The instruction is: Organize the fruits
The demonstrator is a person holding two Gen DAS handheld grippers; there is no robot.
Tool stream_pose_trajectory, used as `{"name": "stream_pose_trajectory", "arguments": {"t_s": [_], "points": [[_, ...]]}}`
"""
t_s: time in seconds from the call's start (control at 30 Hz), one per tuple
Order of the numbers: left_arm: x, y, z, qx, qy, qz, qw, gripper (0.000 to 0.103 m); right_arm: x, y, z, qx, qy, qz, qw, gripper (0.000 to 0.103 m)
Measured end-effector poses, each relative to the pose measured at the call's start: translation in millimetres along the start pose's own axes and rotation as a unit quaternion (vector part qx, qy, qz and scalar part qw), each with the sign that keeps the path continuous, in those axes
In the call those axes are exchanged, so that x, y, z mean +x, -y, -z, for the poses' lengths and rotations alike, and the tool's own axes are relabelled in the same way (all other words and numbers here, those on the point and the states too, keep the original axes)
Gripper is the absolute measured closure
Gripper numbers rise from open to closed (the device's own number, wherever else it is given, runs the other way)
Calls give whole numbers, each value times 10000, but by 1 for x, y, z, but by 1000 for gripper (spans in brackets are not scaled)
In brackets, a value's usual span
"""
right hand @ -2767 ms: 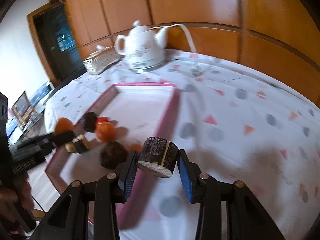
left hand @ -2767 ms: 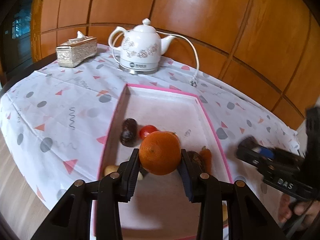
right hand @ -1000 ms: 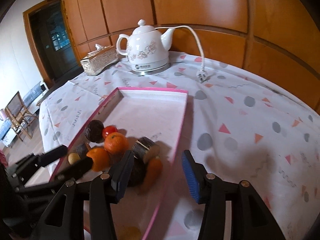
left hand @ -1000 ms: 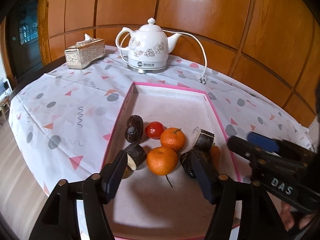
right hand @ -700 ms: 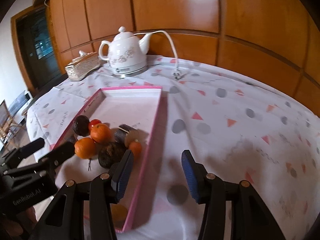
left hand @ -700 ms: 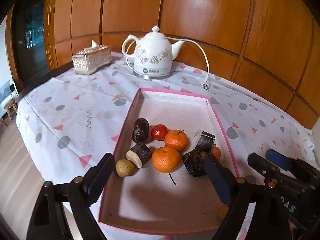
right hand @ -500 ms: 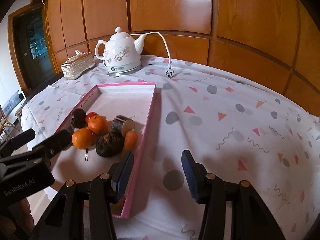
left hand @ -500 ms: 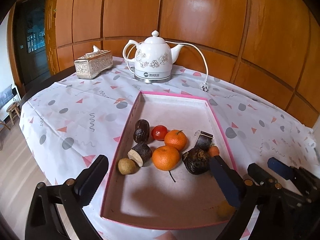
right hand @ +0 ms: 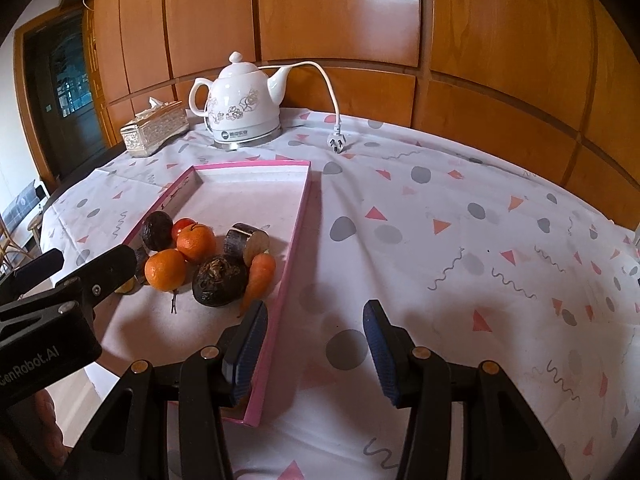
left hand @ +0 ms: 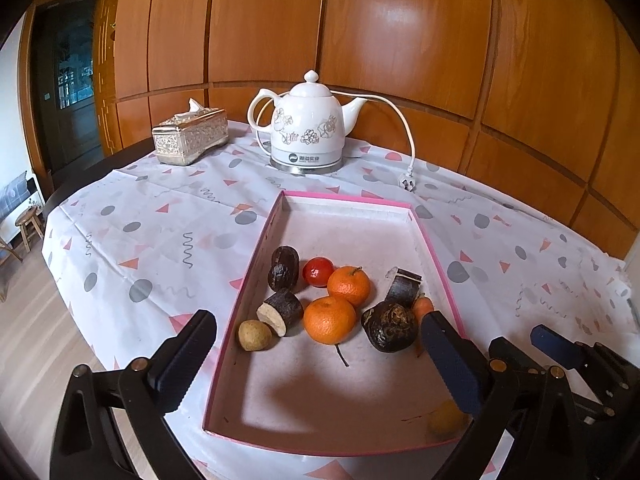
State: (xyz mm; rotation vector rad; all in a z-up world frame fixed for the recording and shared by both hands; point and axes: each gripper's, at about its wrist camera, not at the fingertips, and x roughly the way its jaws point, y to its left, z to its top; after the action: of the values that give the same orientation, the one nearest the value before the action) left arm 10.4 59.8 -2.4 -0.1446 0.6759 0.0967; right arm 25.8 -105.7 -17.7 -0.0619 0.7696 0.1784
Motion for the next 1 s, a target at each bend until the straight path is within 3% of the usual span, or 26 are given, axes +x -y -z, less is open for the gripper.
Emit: {"name": "stream_pose_trajectory", "arguments": {"t_s": [0.6, 1.0], "points": [[-5, -4, -1, -101, 176, -359, 9991, 0, 0, -5, 1, -129, 11, -10, 9999, 52], [-2, -6, -1, -153, 68, -432, 9989, 0, -1, -6, 1, -159, 66, -35, 9998, 52]]}}
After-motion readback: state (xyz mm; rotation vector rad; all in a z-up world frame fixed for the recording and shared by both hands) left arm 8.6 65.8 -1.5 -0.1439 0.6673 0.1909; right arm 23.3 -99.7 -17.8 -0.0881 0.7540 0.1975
